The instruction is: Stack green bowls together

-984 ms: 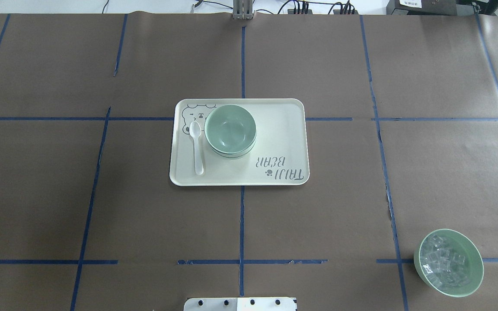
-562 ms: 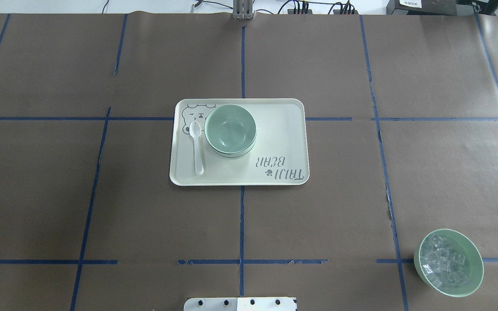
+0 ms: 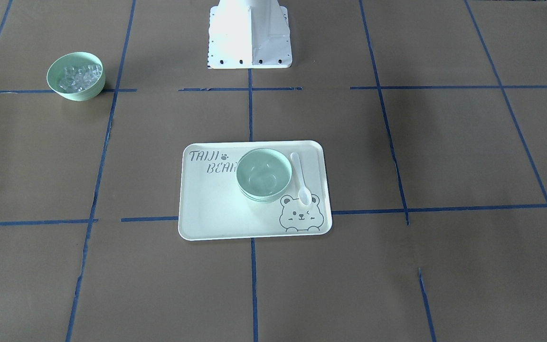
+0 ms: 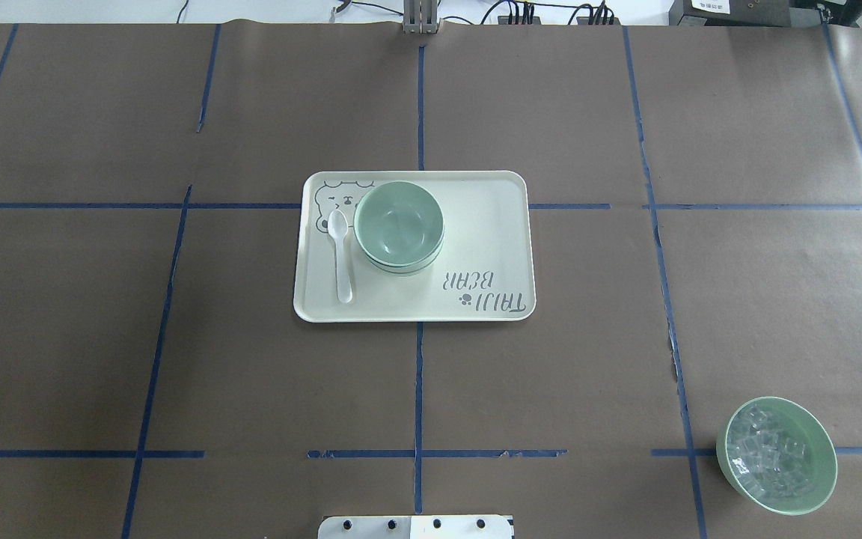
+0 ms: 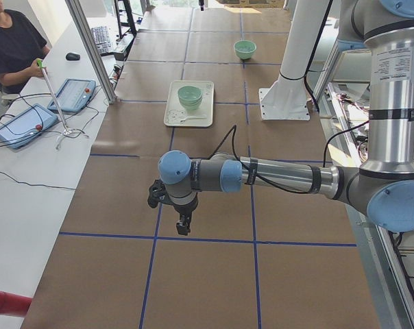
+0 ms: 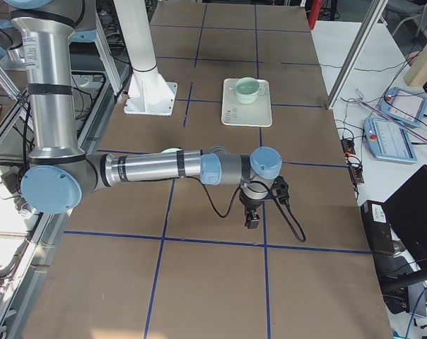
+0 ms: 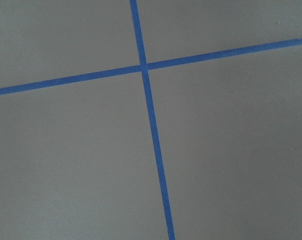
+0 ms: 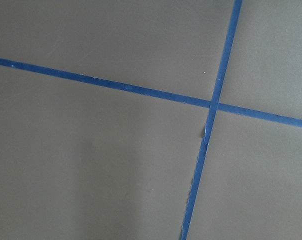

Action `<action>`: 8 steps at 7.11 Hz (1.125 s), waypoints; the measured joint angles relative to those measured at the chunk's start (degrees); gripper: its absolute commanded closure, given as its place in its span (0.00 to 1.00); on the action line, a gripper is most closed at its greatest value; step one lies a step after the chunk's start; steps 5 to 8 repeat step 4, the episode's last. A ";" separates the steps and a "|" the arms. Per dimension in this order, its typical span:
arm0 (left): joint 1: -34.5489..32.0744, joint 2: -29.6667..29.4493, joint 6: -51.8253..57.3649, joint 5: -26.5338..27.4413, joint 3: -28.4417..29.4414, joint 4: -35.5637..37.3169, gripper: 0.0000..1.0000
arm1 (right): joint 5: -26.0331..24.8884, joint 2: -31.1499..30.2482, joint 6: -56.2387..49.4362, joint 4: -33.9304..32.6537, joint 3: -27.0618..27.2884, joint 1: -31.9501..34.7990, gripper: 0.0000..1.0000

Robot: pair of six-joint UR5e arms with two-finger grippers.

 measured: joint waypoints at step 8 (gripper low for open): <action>0.07 -0.16 -0.08 -0.39 0.11 -0.52 0.00 | -0.82 -0.70 0.57 5.57 -1.27 -0.61 0.00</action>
